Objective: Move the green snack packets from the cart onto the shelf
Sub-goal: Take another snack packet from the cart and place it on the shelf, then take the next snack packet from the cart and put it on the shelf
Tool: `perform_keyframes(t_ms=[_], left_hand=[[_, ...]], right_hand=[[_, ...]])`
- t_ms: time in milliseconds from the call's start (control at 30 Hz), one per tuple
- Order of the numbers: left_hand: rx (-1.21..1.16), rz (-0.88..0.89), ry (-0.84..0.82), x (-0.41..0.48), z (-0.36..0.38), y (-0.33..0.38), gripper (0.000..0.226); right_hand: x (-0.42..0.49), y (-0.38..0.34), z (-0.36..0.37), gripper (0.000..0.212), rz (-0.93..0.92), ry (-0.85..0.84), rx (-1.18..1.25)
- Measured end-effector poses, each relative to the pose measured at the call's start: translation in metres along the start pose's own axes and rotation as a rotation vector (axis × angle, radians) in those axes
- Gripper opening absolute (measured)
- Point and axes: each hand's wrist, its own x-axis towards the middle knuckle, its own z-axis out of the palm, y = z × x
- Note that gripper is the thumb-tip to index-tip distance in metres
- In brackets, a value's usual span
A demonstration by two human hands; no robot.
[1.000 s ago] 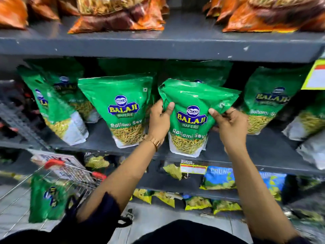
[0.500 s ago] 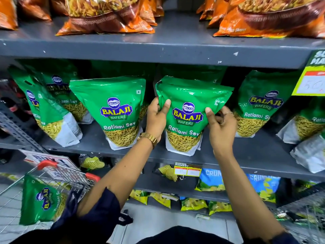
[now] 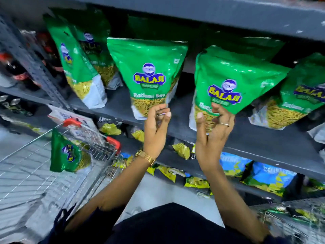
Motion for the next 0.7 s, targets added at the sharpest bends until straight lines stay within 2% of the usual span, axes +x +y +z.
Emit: perform_keyframes(t_ms=[100,233,333,400,467,600,700], left_hand=[[0.06,0.046,0.085,-0.012,-0.042,-0.005,0.02],[0.121,0.051,0.246,-0.031,-0.114,-0.022,0.019],[0.156,-0.037,0.387,-0.05,-0.173,-0.043,0.026],[0.214,-0.113,0.474,-0.065,-0.217,-0.064,0.022],[0.268,-0.23,0.536,-0.079,-0.258,-0.088,0.018],[0.262,-0.602,0.618,-0.101,-0.321,-0.146,0.049],[0.231,-0.878,0.575,-0.103,-0.34,-0.187,0.059]], right_hand=[[-0.026,-0.011,0.033,0.026,-0.025,-0.198,0.058],[-0.067,-0.024,0.086,0.014,0.006,-0.563,0.157],[-0.1,-0.026,0.132,0.014,0.067,-0.811,0.2],[-0.125,-0.021,0.17,0.018,0.135,-0.994,0.179],[-0.148,-0.01,0.207,0.023,0.227,-1.168,0.132],[-0.181,0.007,0.284,0.046,0.281,-1.445,-0.01],[-0.192,0.009,0.335,0.041,0.27,-1.619,-0.168]])
